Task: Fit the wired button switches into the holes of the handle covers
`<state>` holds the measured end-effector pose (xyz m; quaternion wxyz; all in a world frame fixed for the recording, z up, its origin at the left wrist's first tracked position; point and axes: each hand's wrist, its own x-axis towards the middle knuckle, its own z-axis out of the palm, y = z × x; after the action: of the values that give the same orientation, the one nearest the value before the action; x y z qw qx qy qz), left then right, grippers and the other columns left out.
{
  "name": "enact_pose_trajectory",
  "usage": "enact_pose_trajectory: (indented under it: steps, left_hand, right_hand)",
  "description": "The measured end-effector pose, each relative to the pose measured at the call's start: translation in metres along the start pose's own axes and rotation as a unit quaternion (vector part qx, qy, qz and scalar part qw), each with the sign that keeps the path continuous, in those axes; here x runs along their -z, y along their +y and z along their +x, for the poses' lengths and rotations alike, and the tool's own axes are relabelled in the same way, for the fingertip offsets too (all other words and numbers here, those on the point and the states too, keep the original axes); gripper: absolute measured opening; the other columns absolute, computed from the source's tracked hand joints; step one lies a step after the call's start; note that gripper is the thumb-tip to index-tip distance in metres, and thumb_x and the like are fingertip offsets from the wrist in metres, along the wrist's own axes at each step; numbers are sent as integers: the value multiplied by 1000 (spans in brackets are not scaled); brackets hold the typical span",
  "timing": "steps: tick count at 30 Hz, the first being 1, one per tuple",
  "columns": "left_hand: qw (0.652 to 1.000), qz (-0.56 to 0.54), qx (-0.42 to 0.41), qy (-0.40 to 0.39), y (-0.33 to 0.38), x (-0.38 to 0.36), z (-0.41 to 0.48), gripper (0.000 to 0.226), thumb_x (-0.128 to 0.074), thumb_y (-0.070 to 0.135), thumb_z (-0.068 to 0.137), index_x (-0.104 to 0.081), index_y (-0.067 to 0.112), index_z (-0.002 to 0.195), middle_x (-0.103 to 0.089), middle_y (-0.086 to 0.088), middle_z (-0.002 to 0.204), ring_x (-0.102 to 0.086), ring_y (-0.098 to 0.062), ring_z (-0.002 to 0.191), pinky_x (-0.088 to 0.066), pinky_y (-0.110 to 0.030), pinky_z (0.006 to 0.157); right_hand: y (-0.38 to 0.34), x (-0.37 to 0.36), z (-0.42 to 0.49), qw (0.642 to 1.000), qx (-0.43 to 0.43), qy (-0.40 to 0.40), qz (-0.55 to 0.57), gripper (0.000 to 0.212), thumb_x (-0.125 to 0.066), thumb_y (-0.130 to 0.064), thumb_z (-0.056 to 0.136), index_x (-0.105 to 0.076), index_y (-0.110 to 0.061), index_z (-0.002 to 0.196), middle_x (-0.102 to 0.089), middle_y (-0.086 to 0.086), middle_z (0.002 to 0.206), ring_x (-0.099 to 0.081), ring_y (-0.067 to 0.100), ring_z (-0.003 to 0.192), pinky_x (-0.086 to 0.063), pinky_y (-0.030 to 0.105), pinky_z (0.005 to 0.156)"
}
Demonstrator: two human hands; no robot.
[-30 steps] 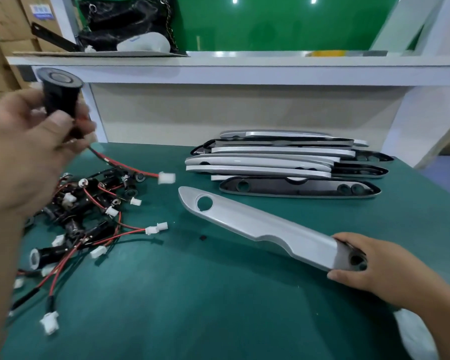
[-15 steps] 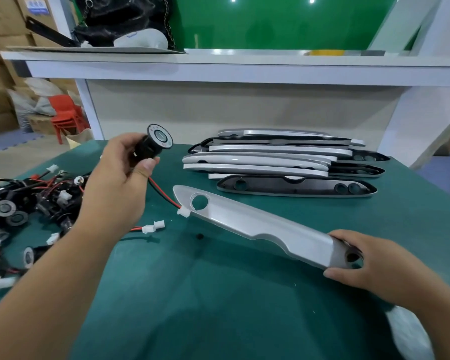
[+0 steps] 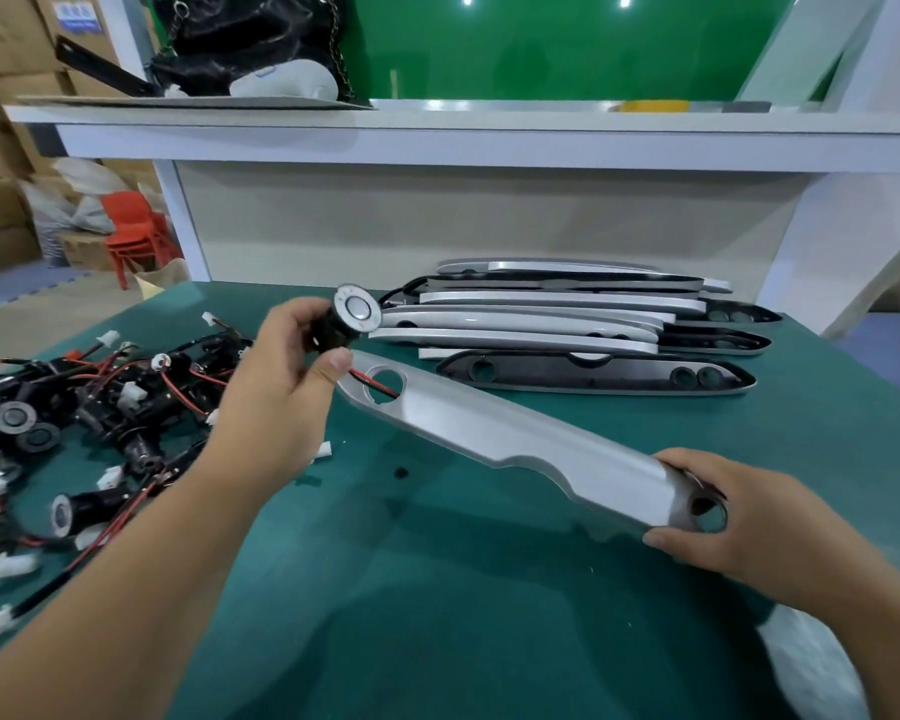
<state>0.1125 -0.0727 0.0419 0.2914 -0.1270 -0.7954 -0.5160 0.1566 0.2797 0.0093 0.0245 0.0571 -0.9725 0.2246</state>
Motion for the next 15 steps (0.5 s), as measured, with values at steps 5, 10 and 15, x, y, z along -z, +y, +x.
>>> enact_pose_trajectory:
  steps: [5, 10, 15]
  left_hand:
    - [989, 142, -45, 18, -9, -11, -9, 42, -69, 14, 83, -51, 46, 101, -35, 30, 129, -27, -7, 123, -21, -27, 105]
    - [998, 63, 6, 18, -15, -16, -12, 47, -71, 12, 81, -54, 55, 93, -23, 30, 135, -20, -8, 137, -16, -23, 108]
    - [997, -14, 76, -3, -21, -15, -14, 53, -64, 6, 87, -59, 57, 98, -14, 22, 148, -23, 23, 125, -23, -11, 105]
  right_hand:
    - [-3, 1, -2, 998, 26, 48, -19, 50, -75, -55, 61, -43, -58, 99, -54, -38, 94, -50, -12, 85, -45, 23, 62]
    - [-7, 3, -4, 997, 43, 53, -30, 52, -74, -56, 60, -41, -57, 101, -53, -37, 98, -50, -10, 89, -43, 22, 62]
    - [-6, 4, -4, 998, 24, 54, -22, 53, -74, -56, 57, -40, -63, 98, -57, -35, 89, -50, -13, 87, -42, 21, 62]
